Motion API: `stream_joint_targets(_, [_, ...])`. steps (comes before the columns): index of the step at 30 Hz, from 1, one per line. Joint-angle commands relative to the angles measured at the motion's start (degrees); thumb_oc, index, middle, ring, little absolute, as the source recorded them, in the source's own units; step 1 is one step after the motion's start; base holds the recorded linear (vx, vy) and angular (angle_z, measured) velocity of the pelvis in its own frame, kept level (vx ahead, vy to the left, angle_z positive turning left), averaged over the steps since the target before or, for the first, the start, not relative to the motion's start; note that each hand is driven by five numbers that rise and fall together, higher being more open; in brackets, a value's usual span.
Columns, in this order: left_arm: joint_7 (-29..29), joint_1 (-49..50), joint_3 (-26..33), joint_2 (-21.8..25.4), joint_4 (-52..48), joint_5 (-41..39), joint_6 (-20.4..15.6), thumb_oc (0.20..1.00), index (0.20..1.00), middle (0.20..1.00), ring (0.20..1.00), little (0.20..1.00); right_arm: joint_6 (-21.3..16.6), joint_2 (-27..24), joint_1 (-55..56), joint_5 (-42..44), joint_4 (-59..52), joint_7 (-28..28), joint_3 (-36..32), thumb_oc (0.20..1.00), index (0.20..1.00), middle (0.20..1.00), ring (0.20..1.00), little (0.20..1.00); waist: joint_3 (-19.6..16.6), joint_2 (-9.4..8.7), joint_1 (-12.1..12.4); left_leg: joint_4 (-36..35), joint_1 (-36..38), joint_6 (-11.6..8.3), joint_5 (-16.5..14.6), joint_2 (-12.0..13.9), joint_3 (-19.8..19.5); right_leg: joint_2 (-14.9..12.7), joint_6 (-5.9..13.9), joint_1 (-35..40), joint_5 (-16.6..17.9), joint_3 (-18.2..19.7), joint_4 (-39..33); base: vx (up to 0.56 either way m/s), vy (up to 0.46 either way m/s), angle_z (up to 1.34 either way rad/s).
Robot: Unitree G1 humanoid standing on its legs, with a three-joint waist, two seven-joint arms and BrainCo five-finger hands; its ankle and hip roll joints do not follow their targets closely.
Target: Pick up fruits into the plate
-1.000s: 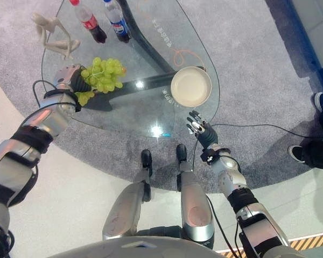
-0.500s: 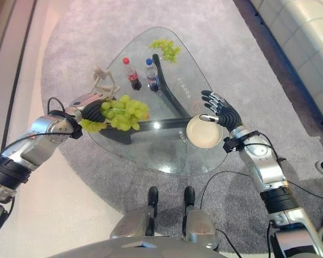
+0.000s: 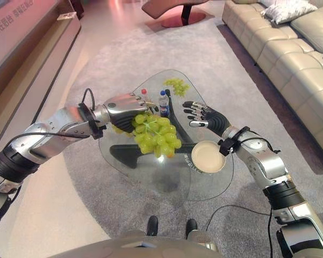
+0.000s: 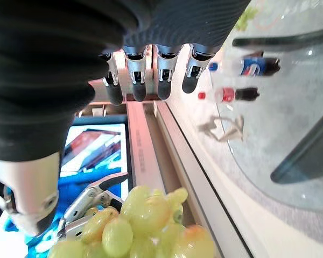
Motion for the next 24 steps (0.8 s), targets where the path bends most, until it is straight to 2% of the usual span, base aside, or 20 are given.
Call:
stream_joint_targets(1, [1.31,-7.03,-0.34,-0.42,0.50,0.67,-1.22,0.200,0.200,0.200,0.200,0.200,1.62,0.09,-0.78,7.79,-3.86,1.50,-0.12,1.000,1.000,1.000,1.000,1.000,-4.09,-2.10,0.74,1.14,4.62,-0.11,-7.74,0.61,5.19,-4.04,5.11,2.50,-2.79,-2.03,1.37,0.07,0.015,0.06])
stream_joint_targets(3, [1.91,-8.07,-1.39,-0.34,0.38,1.28,-2.53,0.200,0.200,0.200,0.200,0.200,4.61,1.28,-0.31,12.24,-3.57,2.33,0.01,1.000,1.000,1.000,1.000,1.000,-4.28,-2.15,0.83,1.18,4.83,-0.06,-7.85,0.61,5.22,-4.11,5.14,2.78,-2.79,-2.13,1.25,0.03,0.010,0.08])
stream_joint_targets(4, [1.92,-8.18,-1.45,-0.35,0.38,1.33,-2.59,0.200,0.200,0.200,0.200,0.200,4.77,1.34,-0.32,12.47,-3.62,2.31,-0.01,1.000,1.000,1.000,1.000,1.000,-4.17,-2.22,0.83,1.36,4.48,0.00,-7.38,0.51,5.26,-4.23,5.06,2.45,-2.39,-2.18,1.42,0.01,0.006,0.08])
stream_joint_targets(6, [1.76,-9.72,-2.80,-0.35,0.03,1.80,-2.82,0.200,0.200,0.200,0.200,0.200,8.02,2.46,-0.61,16.47,-4.09,2.76,0.64,1.000,1.000,1.000,1.000,1.000,-4.36,-2.12,0.80,1.22,4.99,-0.07,-7.89,0.61,5.40,-4.16,5.16,2.85,-2.77,-2.25,1.24,0.03,0.003,0.05])
stream_joint_targets(9, [1.45,-11.36,-4.52,-0.37,-0.18,2.16,-2.72,0.200,0.200,0.200,0.200,0.200,10.54,3.30,-0.92,19.20,-4.52,2.47,1.77,1.000,1.000,1.000,1.000,1.000,-4.45,-2.08,0.74,1.20,5.08,-0.03,-7.91,0.53,5.50,-4.20,5.26,2.91,-2.71,-2.18,1.21,0.00,0.000,0.00])
stream_joint_targets(18, [1.91,-13.41,-6.60,1.52,0.43,3.60,-2.87,0.200,0.200,0.200,0.200,0.200,16.21,3.36,-0.21,27.75,-6.87,-1.35,3.09,1.000,1.000,1.000,1.000,1.000,-4.53,-1.81,0.06,1.07,5.50,0.02,-7.95,0.57,6.08,-4.04,5.34,2.94,-2.60,-1.34,1.13,0.01,-0.002,0.00])
stream_joint_targets(24, [1.54,-13.81,-7.22,2.10,0.40,4.38,-1.84,0.200,0.200,0.200,0.200,0.200,19.04,2.67,0.36,26.81,-8.09,-0.39,4.63,1.000,1.000,1.000,1.000,1.000,-4.31,-1.74,-0.21,1.06,5.57,0.01,-7.86,0.63,6.33,-3.85,5.21,2.91,-2.60,-0.94,1.09,-0.03,-0.001,-0.01])
